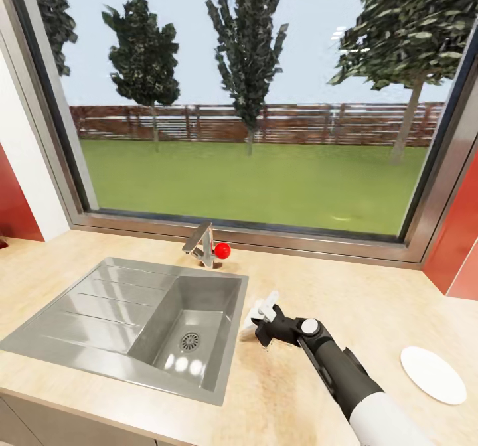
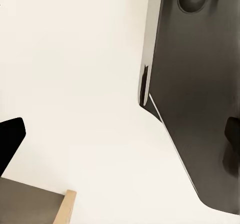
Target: Set up a coffee station on the kitchen countertop: keep the coffee maker on the countertop, move the bottle of coffee from the kitchen shelf to the counter next to the coffee maker, place a paper coffee filter on top of the coffee maker, put the saucer next to the coffee maker with the coffee cup on the saucer, and place the electric kettle next to the coffee maker.
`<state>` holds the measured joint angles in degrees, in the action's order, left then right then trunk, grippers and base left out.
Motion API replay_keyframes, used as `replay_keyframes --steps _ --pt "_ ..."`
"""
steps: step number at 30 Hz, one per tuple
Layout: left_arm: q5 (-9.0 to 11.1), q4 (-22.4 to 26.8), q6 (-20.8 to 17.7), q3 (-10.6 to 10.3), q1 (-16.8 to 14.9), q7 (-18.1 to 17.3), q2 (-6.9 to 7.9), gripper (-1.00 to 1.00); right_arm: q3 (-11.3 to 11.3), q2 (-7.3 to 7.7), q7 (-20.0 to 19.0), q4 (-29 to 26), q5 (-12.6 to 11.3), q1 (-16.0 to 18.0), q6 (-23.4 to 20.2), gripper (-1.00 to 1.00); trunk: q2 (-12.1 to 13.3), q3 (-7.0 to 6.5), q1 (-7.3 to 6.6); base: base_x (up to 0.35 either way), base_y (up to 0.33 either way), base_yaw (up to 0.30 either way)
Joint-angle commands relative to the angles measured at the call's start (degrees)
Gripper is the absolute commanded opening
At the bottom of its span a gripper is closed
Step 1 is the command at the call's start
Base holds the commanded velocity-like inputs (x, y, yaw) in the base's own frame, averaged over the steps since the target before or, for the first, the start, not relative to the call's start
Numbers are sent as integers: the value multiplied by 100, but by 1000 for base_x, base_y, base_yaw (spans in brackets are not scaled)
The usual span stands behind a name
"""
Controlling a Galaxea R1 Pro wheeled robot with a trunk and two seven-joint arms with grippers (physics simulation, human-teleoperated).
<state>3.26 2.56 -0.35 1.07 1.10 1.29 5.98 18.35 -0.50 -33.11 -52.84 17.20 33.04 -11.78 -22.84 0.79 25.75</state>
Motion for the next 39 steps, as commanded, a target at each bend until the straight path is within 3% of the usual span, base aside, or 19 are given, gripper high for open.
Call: replay_keyframes --steps 1,3,6,7,8,10,15,19,21,24,26,39 --pt "34 15 -3 7 4 6 0 100 -12 -7 -18 -207 40 3 -38 -100 -9 9 3 0 0 0" --pt "34 16 -1 9 4 4 0 100 -33 -15 -7 -810 38 7 -78 -100 -9 9 3 0 0 0" --pt "41 17 -1 8 2 2 -7 100 -39 -22 2 -1277 38 8 -266 -100 -9 9 3 0 0 0" --pt "41 17 6 7 4 -3 -3 100 -46 -30 5 -1571 37 9 -654 -100 -9 9 3 0 0 0" --pt "40 17 10 9 2 -4 -2 100 -44 -41 5 -1654 37 9 -776 -100 -9 9 3 0 0 0" --pt "38 17 23 9 2 -5 -1 100 -49 -177 85 -1790 43 19 -957 -100 -9 9 3 0 0 0" --pt "34 25 56 7 -1 -5 -10 100 -38 -377 1704 -1915 24 27 -1007 -100 -9 9 3 0 0 0" --pt "34 25 60 7 -1 -6 -11 100 -25 -586 2238 -1939 17 27 -997 -100 -9 9 3 0 0 0" --pt "34 25 61 9 -1 -6 -10 100 -19 -631 2300 -1919 6 27 -989 -100 -9 9 3 0 0 0" --pt "34 29 49 14 -4 -6 -11 100 -16 -660 2348 -1943 -394 20 -994 -100 -9 9 3 0 0 0" --pt "34 31 46 15 -4 -6 -10 100 -15 -657 2353 -2017 -502 19 -999 -100 -9 9 3 0 0 0" --pt "49 41 51 20 -4 -3 -40 100 -11 -612 2336 -2047 -583 6 -996 -100 -9 9 3 -31 0 0"
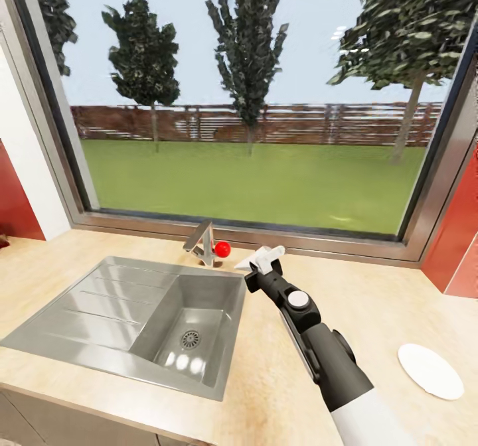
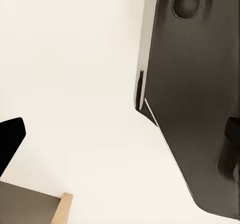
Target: Set up a coffee station on the kitchen countertop: keep the coffee maker on the countertop, move the bottle of coffee from the kitchen shelf to the counter next to the coffee maker, place a paper coffee filter on top of the coffee maker, put the saucer next to the coffee maker with the coffee cup on the saucer, and place the electric kettle next to the coffee maker.
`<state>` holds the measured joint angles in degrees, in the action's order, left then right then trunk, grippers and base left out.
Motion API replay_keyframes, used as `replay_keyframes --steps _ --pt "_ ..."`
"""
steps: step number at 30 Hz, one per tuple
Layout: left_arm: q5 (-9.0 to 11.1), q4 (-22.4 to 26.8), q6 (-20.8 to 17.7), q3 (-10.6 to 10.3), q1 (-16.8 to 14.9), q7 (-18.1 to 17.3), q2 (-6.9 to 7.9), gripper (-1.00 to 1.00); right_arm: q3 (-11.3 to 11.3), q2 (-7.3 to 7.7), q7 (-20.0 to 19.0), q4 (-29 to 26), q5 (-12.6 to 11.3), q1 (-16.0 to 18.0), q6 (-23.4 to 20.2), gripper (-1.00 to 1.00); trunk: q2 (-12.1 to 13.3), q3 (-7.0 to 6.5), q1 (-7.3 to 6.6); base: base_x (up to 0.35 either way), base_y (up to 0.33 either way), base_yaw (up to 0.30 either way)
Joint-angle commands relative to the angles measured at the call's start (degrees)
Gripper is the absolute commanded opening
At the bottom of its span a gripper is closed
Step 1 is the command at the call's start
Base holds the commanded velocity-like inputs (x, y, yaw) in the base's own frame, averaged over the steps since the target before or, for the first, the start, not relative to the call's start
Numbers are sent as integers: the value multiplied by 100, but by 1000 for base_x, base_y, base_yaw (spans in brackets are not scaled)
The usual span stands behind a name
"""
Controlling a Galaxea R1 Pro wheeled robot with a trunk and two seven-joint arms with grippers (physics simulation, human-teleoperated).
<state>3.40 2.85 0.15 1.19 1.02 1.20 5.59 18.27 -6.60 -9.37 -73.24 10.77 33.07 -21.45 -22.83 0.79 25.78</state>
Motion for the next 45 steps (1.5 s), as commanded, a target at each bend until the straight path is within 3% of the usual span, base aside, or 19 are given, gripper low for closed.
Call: replay_keyframes --steps 1,8,28,34,45 --pt "40 13 2 10 4 7 -2 100 -2 -4 -38 6 59 1 -28 -100 -9 8 1 -255 0 0" --pt "47 56 -6 13 -3 12 3 100 7 -16 -41 30 57 -2 -25 -100 -9 8 1 -295 146 68" --pt "56 84 3 14 -15 12 28 100 7 -25 -47 43 56 -2 -25 -100 -9 8 1 -259 243 271" --pt "400 77 2 13 -22 12 39 100 9 -25 -39 42 57 -2 -26 -100 -9 -13 1 -30 327 247" --pt "416 76 11 8 -21 5 30 100 25 -22 -39 47 71 -2 -11 -100 -9 -36 1 137 333 78"
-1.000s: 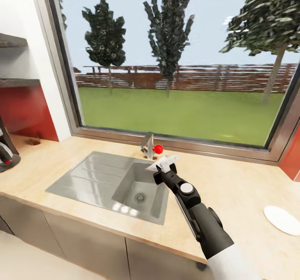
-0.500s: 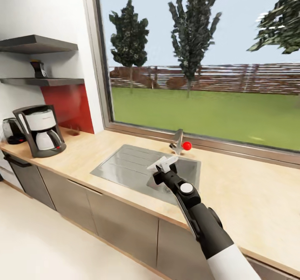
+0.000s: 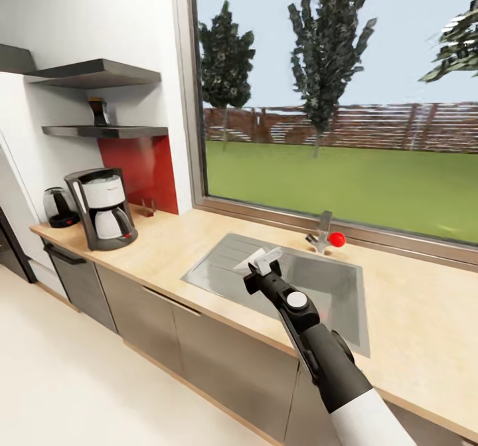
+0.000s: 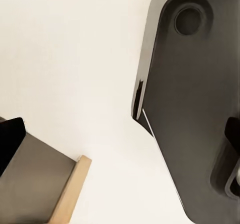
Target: Set up a coffee station on the kitchen countertop: keep the coffee maker on the countertop, move the bottle of coffee from the kitchen shelf to the counter next to the coffee maker, place a paper coffee filter on top of the coffee maker, put the saucer next to the coffee maker with the coffee cup on the saucer, and place the electric kettle next to the coffee maker.
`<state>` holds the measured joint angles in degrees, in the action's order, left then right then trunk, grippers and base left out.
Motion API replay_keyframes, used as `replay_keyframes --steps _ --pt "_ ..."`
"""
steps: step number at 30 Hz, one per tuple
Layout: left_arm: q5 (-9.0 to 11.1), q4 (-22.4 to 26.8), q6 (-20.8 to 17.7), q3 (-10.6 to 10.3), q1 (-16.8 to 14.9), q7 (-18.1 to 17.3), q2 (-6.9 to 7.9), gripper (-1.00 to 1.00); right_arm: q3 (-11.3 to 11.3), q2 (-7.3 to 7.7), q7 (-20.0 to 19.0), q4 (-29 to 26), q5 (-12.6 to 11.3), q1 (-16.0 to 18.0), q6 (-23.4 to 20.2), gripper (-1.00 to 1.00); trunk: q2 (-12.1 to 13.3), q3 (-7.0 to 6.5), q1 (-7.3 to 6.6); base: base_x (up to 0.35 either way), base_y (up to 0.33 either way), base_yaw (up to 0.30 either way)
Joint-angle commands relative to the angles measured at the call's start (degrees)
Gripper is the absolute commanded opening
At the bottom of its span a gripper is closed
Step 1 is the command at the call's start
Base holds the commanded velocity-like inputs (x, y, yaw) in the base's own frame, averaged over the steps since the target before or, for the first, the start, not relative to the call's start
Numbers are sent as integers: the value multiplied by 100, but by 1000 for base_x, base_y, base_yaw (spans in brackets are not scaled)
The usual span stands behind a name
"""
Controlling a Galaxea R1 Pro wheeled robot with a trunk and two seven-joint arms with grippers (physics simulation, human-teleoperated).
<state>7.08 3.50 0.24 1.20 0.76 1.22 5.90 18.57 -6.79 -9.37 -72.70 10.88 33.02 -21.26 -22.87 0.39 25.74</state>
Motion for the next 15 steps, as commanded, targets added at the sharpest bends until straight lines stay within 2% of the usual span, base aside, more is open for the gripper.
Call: replay_keyframes --steps 1,15 --pt "48 11 3 8 4 3 -1 100 -3 -5 -38 -7 63 3 -29 -100 -6 4 4 158 329 1" --pt "47 11 11 3 8 1 -20 100 14 2 -46 -4 68 -1 -24 -100 -6 4 4 167 320 0"
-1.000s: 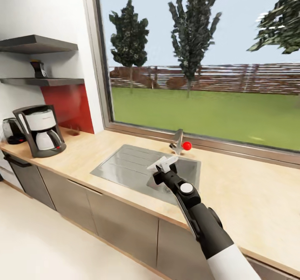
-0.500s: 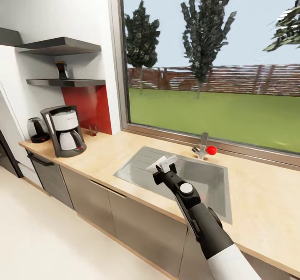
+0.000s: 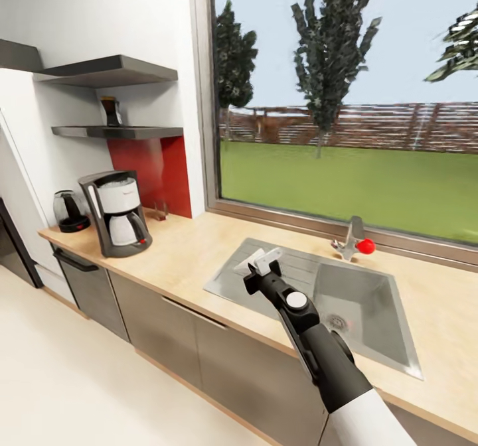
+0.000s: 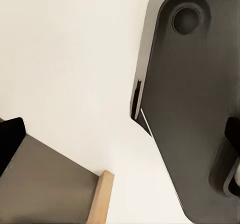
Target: Set up a coffee station on the kitchen countertop: keep the coffee maker on the countertop, move the bottle of coffee from the kitchen shelf to the counter next to the coffee maker, place a paper coffee filter on top of the coffee maker, put the saucer next to the coffee maker with the coffee cup on the saucer, and place the electric kettle next to the coffee maker.
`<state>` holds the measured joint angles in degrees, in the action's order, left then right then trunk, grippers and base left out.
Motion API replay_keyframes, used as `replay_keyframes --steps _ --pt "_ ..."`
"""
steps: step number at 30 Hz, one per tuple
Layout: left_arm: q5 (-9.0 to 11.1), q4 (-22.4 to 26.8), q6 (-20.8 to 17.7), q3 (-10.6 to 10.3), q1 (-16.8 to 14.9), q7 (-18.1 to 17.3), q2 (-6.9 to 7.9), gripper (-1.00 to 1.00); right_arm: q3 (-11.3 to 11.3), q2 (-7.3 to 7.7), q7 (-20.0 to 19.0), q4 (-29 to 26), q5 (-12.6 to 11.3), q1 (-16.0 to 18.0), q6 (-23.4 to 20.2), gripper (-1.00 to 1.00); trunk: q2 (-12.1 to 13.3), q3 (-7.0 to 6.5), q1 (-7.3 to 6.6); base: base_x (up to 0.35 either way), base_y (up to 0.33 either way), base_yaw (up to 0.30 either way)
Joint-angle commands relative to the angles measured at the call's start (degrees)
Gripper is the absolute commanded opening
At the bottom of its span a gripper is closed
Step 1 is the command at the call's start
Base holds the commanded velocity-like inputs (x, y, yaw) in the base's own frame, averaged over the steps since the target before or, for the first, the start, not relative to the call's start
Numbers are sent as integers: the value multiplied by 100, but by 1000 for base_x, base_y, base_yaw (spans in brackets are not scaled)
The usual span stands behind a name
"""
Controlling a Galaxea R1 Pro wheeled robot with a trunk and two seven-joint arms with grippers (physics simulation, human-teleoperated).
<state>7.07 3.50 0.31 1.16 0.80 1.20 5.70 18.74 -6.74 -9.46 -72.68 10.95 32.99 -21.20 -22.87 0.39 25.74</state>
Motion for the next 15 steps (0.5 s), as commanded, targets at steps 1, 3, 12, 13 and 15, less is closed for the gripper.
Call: replay_keyframes --steps 1,3,12,13,15 --pt "47 10 3 7 6 3 0 100 21 -3 -38 -8 62 4 -28 -100 -6 4 5 183 303 0" --pt "44 10 4 7 6 4 9 100 104 -3 -39 -9 65 -3 -26 -100 -6 4 5 184 303 0" --pt "-5 333 1170 -13 -90 -6 75 100 105 5 -36 -1 65 -3 -1 -100 -6 4 5 164 286 0" --pt "-7 415 1177 -15 -96 -6 80 100 105 5 -37 -1 65 -3 0 -100 -6 4 5 128 271 0" --pt "-11 540 1186 -15 -103 -6 99 100 107 6 -38 -1 65 -3 -2 -100 -6 4 5 132 278 0"
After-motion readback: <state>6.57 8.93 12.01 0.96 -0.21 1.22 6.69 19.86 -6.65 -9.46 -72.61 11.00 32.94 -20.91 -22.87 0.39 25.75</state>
